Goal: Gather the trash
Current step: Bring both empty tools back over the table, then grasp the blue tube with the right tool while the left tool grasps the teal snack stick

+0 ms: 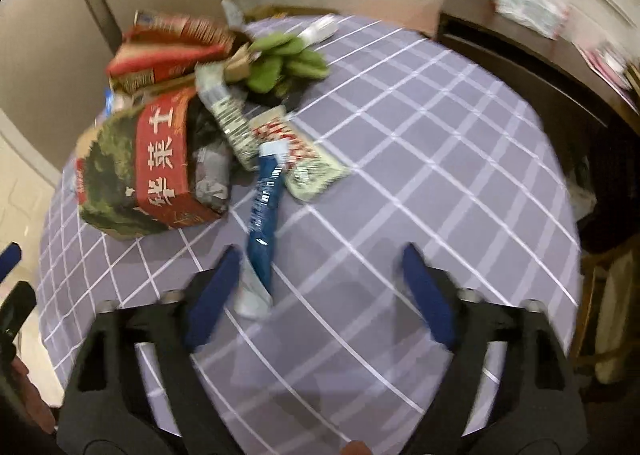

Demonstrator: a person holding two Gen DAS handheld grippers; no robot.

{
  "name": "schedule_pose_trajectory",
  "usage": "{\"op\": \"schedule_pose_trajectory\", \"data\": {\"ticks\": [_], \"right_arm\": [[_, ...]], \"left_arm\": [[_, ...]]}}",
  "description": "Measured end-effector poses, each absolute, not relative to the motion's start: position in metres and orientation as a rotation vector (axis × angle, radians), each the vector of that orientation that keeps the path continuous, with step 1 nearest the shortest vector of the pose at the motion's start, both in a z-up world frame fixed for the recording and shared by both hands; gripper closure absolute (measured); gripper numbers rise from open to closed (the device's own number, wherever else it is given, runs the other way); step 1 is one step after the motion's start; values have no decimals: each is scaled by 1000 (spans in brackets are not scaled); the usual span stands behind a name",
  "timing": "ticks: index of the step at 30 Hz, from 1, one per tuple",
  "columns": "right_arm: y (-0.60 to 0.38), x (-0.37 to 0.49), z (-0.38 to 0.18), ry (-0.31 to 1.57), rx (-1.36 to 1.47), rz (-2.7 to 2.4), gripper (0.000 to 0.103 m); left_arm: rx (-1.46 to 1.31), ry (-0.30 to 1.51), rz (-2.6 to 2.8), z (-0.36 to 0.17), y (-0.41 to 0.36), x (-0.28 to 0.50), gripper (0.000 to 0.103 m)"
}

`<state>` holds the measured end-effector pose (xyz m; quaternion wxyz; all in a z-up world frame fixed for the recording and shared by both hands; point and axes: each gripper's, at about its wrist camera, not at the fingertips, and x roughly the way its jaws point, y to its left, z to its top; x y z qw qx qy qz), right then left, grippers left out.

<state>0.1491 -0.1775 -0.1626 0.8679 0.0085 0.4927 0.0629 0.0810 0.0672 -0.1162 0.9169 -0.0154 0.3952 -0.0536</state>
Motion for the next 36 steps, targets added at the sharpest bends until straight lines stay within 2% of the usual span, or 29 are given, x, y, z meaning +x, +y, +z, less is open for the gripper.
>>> {"op": "schedule_pose_trajectory", "data": {"ticks": [2,3,4,6,7,16,20,22,23,24,25,27,28,29,34,35,36], "right_arm": [[-166,156,-163,1021,-32,131,37],[-164,157,-162,1018,-36,137,50],[-162,158,-161,1012,-41,144,70],[-158,157,-161,1009,-66,136,85],[-160,156,-161,1009,-60,141,88],[-198,121,-148,979,48,187,91],[-205,111,-141,966,58,203,91],[-207,107,-140,964,60,205,91],[-209,108,-141,963,63,207,91],[-210,108,-142,965,66,207,91],[-212,107,-142,967,70,207,91],[-213,104,-142,967,81,211,91],[-214,104,-143,967,82,214,91],[-214,103,-143,966,80,217,91],[-215,99,-144,966,85,233,91],[-215,100,-146,970,87,234,91],[-216,100,-146,971,88,234,91]], "left_arm": [[-14,820,-106,-120,73,89,9],[-4,822,-105,-122,73,92,9],[12,822,-105,-125,77,95,9],[62,819,-119,-129,82,108,10],[91,813,-140,-130,83,115,10],[479,790,-377,-145,65,165,9],[528,852,-436,-159,66,189,10],[457,891,-501,-161,72,200,10],[418,921,-529,-163,77,206,18],[368,947,-561,-164,79,208,31],[338,961,-581,-163,80,208,36],[347,959,-583,-162,81,201,63],[339,966,-584,-161,82,198,71],[320,981,-571,-161,84,195,85],[322,987,-518,-160,80,172,84],[326,982,-502,-158,80,168,81],[327,977,-474,-155,82,165,67]]}}
